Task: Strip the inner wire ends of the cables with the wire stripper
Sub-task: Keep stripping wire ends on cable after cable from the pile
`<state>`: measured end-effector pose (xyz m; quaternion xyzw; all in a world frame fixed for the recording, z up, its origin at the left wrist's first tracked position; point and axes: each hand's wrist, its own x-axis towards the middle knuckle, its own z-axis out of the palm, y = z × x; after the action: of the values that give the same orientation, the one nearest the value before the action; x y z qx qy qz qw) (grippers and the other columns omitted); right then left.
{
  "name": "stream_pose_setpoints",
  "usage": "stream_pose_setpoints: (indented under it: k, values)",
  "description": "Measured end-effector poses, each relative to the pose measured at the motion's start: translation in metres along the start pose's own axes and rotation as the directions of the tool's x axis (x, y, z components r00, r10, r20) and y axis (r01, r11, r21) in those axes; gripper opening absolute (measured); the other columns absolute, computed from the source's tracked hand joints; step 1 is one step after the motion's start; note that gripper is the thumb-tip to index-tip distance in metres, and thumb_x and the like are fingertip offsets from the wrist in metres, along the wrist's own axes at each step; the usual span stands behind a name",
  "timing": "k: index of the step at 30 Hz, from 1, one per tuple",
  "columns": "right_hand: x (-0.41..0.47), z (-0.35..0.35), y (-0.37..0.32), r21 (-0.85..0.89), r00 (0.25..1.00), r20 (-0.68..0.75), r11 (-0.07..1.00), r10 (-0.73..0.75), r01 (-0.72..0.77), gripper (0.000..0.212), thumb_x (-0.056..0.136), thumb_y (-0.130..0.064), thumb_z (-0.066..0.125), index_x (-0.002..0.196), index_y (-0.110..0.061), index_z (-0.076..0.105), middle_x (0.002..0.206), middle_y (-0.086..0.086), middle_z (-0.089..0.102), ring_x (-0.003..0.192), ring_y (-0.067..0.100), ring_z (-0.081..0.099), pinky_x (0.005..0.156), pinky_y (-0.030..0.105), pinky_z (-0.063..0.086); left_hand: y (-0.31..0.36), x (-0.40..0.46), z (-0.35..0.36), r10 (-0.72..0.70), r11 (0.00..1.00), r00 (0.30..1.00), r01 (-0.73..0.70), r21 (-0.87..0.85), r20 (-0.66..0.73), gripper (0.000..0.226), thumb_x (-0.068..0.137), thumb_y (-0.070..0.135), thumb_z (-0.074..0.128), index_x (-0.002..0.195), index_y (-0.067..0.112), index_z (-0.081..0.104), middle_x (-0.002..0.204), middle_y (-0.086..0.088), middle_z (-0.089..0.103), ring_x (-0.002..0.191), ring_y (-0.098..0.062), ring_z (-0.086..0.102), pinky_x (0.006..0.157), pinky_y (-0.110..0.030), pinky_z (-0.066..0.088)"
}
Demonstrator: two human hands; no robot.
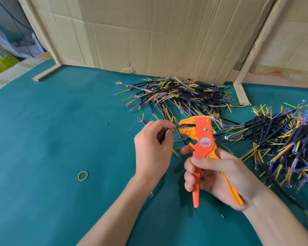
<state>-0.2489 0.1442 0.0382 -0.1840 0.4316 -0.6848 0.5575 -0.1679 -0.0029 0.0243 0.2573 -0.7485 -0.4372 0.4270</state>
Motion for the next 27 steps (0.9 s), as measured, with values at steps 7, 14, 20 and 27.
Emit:
stream_pose_setpoints:
  k: [7, 14, 20, 27]
  values:
    - [0.0008, -0.0003, -0.0001, -0.019, 1.0, -0.004, 1.0, -0.002, 0.002, 0.023, 0.084, -0.007, 0.071, 0.107, -0.002, 0.071, 0.072, 0.015, 0.049, 0.056, 0.03, 0.051, 0.054, 0.041, 0.048, 0.0001, -0.0003, -0.0007, 0.005, 1.0, 1.0, -0.005, 0.004, -0.008, 0.023, 0.086, -0.003, 0.065, 0.088, 0.017, 0.076, 0.078, 0.004, 0.067, 0.074, -0.014, 0.06, 0.069, -0.023, 0.049]
    - [0.0006, -0.0009, -0.0008, -0.031, 1.0, -0.008, 1.0, 0.006, -0.006, 0.022, 0.083, -0.01, 0.071, 0.105, -0.003, 0.071, 0.07, 0.013, 0.049, 0.053, 0.027, 0.05, 0.051, 0.038, 0.046, 0.0009, 0.0005, -0.0017, 0.001, 1.0, 1.0, -0.001, 0.015, -0.008, 0.024, 0.086, -0.002, 0.066, 0.087, 0.019, 0.076, 0.078, 0.004, 0.067, 0.074, -0.015, 0.061, 0.071, -0.027, 0.05]
    - [0.0012, -0.0033, -0.0001, -0.036, 1.0, 0.01, 0.999, 0.009, -0.009, 0.024, 0.084, -0.01, 0.074, 0.106, -0.003, 0.071, 0.072, 0.014, 0.049, 0.056, 0.029, 0.051, 0.054, 0.041, 0.047, 0.0013, 0.001, -0.0018, -0.008, 1.0, 1.0, 0.008, 0.017, -0.011, 0.023, 0.086, -0.002, 0.066, 0.087, 0.019, 0.077, 0.078, 0.002, 0.068, 0.074, -0.016, 0.061, 0.072, -0.028, 0.05]
    - [0.0011, -0.0057, 0.0001, -0.044, 0.999, 0.028, 0.999, 0.016, -0.015, 0.031, 0.077, -0.01, 0.079, 0.106, -0.004, 0.071, 0.074, 0.015, 0.049, 0.06, 0.031, 0.052, 0.057, 0.043, 0.048, 0.0005, 0.001, -0.0018, 0.003, 1.0, 1.0, -0.003, 0.029, -0.011, 0.024, 0.085, -0.002, 0.067, 0.087, 0.019, 0.077, 0.078, 0.003, 0.068, 0.075, -0.015, 0.061, 0.07, -0.025, 0.049]
